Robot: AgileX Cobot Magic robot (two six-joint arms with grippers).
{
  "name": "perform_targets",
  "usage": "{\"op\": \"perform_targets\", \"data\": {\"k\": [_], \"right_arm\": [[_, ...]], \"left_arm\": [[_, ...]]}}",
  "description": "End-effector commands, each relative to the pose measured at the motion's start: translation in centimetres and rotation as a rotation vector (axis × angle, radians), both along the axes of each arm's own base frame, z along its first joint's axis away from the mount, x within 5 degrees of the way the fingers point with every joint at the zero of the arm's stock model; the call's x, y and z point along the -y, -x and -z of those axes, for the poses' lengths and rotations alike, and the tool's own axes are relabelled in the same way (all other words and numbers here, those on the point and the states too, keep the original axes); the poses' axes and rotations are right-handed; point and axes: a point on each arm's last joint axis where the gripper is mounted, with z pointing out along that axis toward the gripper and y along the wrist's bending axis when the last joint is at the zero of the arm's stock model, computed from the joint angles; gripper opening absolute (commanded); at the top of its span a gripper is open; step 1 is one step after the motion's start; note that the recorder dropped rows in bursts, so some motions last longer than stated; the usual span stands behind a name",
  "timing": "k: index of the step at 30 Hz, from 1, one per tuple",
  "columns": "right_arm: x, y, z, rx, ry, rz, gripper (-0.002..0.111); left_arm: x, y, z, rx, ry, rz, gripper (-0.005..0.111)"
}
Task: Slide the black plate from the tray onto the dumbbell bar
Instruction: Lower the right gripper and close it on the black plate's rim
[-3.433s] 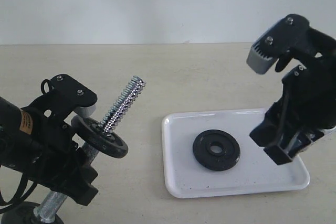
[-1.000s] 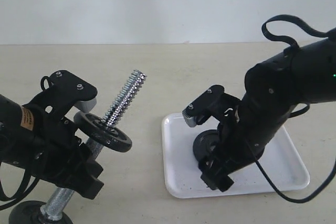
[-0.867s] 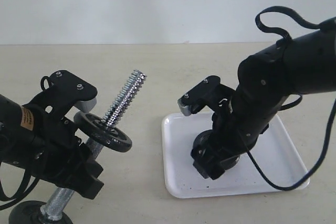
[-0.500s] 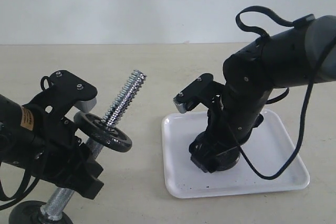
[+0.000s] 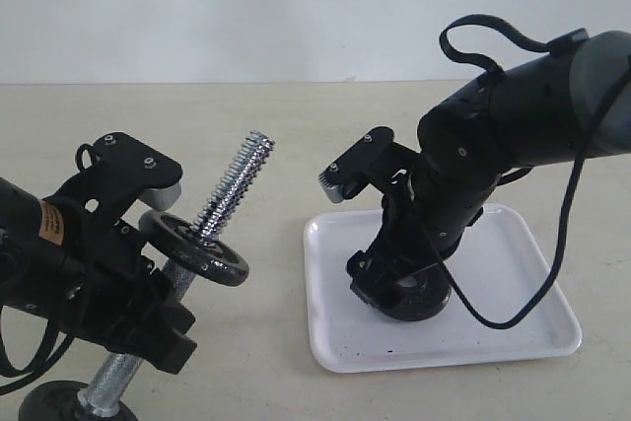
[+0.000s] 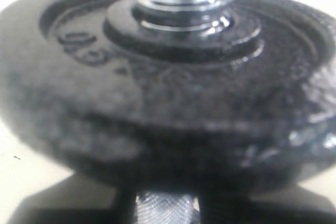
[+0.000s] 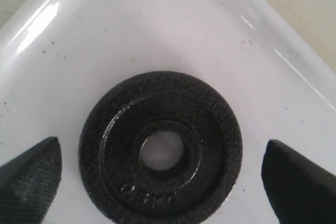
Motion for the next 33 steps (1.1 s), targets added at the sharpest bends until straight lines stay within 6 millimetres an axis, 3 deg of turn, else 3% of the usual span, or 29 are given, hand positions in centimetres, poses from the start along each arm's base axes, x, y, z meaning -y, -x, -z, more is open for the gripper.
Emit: {"op": "perform_targets", "data": {"k": [1, 7, 12, 21, 25, 33], "right_arm": [[-0.1, -0.2, -0.2, 0.015, -0.004, -0.009, 0.092], [0.0, -0.2, 0.4, -0.004, 0.024, -0.016, 0.092], [0.3, -0.2, 3.7, -0.108, 0.104, -0.008, 0.092], [0.8, -0.6, 4.4, -0.144, 0.132, 0.012, 0.092], [1.4, -0.3, 6.8, -0.232, 0.198, 0.014, 0.092], [1.7, 1.0, 9.3, -0.401, 0.250, 0.014, 0.092]], "left_arm": [[0.7, -0.9, -2.7, 0.129, 0.131, -0.047, 0.004], [0.7, -0.9, -2.7, 0.125, 0.129, -0.046, 0.004], [0.7, -0.9, -2.7, 0.128, 0.124, -0.042, 0.004], [0.7, -1.0, -2.7, 0.137, 0.119, -0.037, 0.004], [0.7, -1.0, -2.7, 0.134, 0.117, -0.036, 0.004], [0.6, -1.0, -2.7, 0.147, 0.112, -0.029, 0.004]]}}
